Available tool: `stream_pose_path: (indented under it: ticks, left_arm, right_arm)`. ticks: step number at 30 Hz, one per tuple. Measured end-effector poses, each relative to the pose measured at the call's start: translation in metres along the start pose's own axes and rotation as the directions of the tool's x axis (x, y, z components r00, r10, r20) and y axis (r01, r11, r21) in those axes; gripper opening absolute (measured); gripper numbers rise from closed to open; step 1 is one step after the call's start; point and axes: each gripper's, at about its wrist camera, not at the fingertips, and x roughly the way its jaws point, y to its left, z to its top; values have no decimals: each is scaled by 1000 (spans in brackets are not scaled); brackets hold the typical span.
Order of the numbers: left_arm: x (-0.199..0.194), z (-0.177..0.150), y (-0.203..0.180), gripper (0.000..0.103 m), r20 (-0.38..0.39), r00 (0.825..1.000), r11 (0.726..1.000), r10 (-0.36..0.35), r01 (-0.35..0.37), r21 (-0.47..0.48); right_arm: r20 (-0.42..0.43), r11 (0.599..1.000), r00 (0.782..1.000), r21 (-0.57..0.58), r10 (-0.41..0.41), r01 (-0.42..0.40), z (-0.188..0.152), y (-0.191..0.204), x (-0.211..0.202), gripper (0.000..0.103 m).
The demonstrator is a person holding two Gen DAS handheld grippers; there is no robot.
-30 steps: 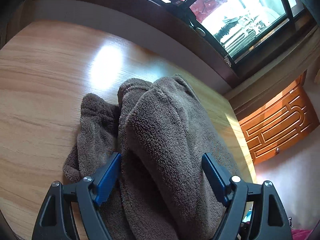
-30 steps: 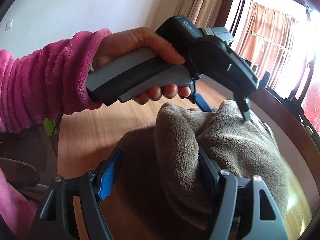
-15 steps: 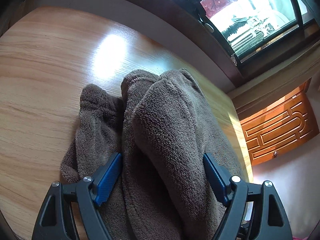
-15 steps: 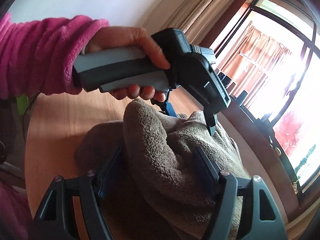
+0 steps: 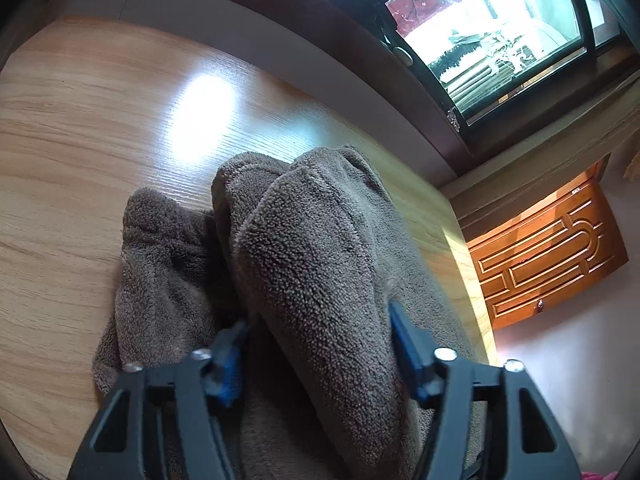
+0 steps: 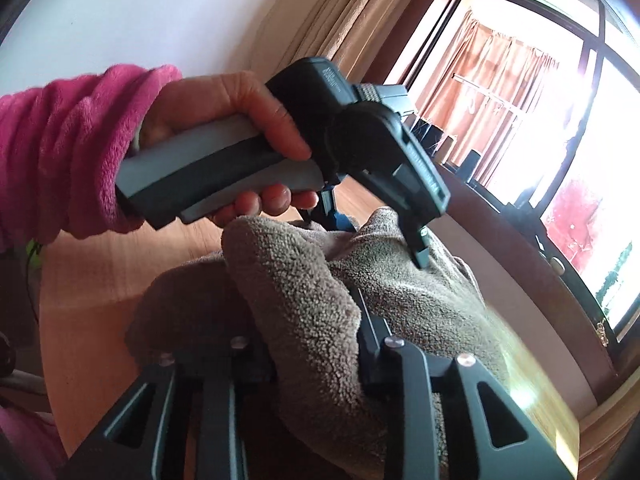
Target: Fold clothes
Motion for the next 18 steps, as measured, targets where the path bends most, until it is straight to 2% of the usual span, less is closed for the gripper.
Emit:
stream_pose_path:
  ticks: [4,6,10,13,15,18]
  left_arm:
    - [-18,4,-14,39,50,998,999,-24,22,34]
    - [-39,6,-24,38,101,994,998,-41,35,60]
    - [-86,1,-36,37,216,975,995,-49,28,101]
    - [-118,-13,-31,37,287,958,994,-23,-10,113]
    - [-125,-23,-17,37,286,958,996,7,-33,85]
    - [-113,-37,12,37,204,978,999,45,-49,12]
  right_arm:
    - [67,998,998,60,-20,16,15,-18,-23,28]
    - [102,996,995,89,-16,7,24,-26,-35,28]
    - [166,995,986,85,28,-43,43,-28,-53,28]
    - [165,996,984,44,64,-72,44,-10,-50,28]
    - [159,996,984,14,86,-89,43,4,-47,28]
    - [149,993,982,-30,117,-114,43,24,-42,28]
